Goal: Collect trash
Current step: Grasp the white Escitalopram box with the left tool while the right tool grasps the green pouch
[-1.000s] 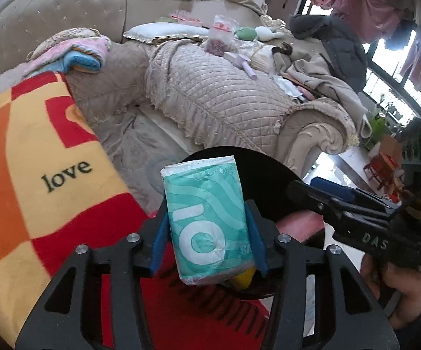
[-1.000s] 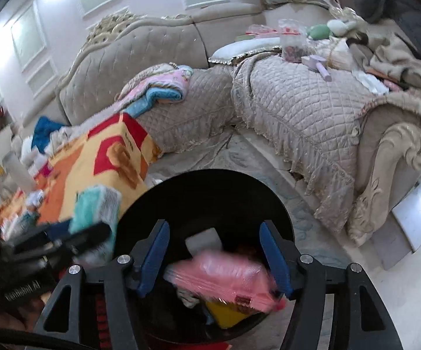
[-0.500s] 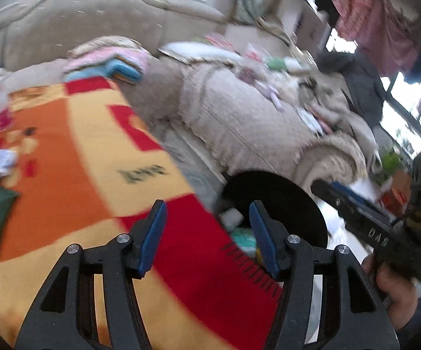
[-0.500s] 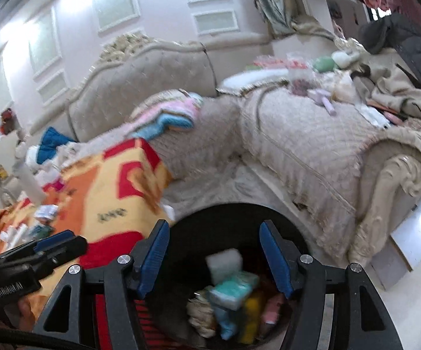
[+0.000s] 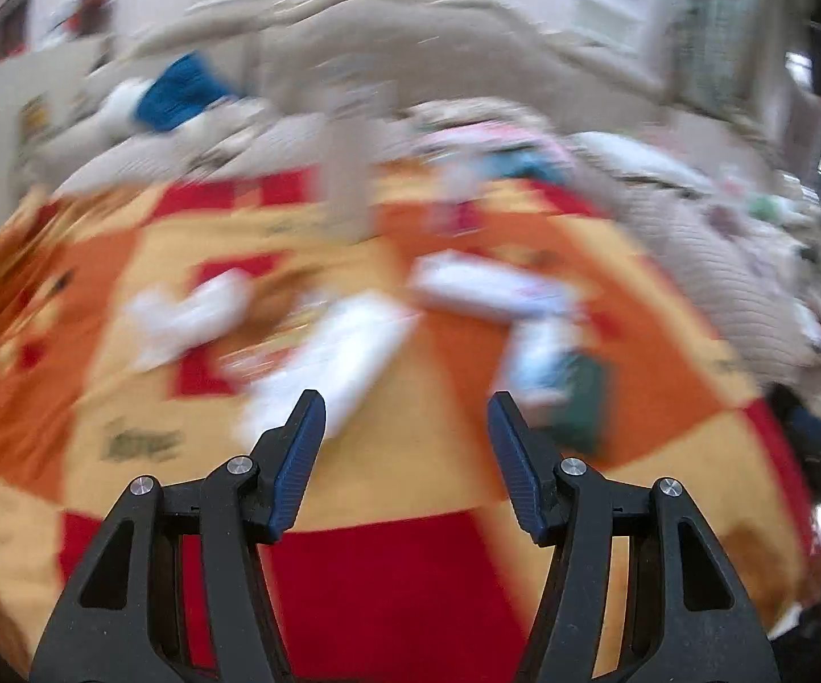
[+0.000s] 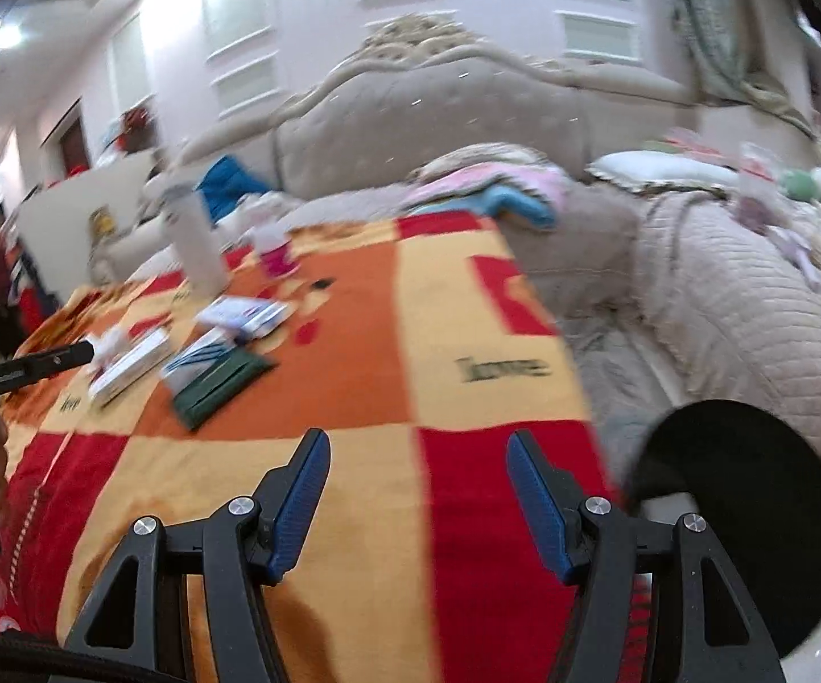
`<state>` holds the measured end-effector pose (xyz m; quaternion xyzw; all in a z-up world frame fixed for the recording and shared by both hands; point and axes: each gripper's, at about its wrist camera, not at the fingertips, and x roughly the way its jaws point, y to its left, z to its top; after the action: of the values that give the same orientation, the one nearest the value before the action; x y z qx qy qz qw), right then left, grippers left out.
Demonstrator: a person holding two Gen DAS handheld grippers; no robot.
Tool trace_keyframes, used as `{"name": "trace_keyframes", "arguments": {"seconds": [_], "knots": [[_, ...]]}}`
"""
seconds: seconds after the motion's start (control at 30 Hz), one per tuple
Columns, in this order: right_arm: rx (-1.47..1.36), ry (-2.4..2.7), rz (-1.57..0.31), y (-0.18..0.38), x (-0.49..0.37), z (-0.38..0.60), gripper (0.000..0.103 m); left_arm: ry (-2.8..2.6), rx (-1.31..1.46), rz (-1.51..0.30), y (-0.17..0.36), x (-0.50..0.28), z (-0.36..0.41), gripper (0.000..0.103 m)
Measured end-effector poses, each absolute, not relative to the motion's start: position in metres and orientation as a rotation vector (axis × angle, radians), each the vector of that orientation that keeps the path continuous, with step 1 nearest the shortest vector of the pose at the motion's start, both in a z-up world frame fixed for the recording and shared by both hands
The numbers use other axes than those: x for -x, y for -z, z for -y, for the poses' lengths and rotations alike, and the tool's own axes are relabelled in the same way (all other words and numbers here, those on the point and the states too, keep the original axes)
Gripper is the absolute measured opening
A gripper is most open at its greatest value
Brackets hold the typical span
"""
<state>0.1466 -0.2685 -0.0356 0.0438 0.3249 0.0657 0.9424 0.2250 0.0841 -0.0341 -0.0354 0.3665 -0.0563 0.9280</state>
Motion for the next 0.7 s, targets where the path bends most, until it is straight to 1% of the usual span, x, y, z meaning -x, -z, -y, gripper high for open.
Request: {"name": "trace_keyframes", "arguments": {"seconds": [0.03,0.13,0.27,0.47,0.5,0.53,0.6,0.7], "knots": [[-0.088,-0.143,-0.668,0.039,-0.149,0.263,0.062,0.08,0.093,-0.773,0.044,-0.231,-0.105,0.058],[-0.079,-0.16,-0.688,0.045,-0.158,0.247,0.062,0.061,0.116,-0.794,0.055,-0.24,-0.127,0.058],[-0.062,-0.151,-0.708,0.05,-0.166,0.235,0.062,0.112,0.025,-0.791,0.059,-0.255,-0.115,0.058],[-0.098,-0.16,-0.713,0.051,-0.168,0.24,0.062,0.134,-0.107,-0.896,0.086,-0.285,-0.095,0.058],[-0.099,-0.162,-0.715,0.051,-0.167,0.241,0.062,0.131,-0.107,-0.89,0.087,-0.284,-0.094,0.058],[-0.099,-0.162,-0.715,0.051,-0.167,0.24,0.062,0.129,-0.083,-0.884,0.086,-0.282,-0.096,0.049],[-0.094,-0.167,-0.711,0.05,-0.167,0.239,0.062,0.132,-0.04,-0.87,0.083,-0.278,-0.099,0.047],[-0.08,-0.171,-0.701,0.048,-0.166,0.236,0.062,0.143,-0.003,-0.829,0.072,-0.248,-0.097,0.047]]}}
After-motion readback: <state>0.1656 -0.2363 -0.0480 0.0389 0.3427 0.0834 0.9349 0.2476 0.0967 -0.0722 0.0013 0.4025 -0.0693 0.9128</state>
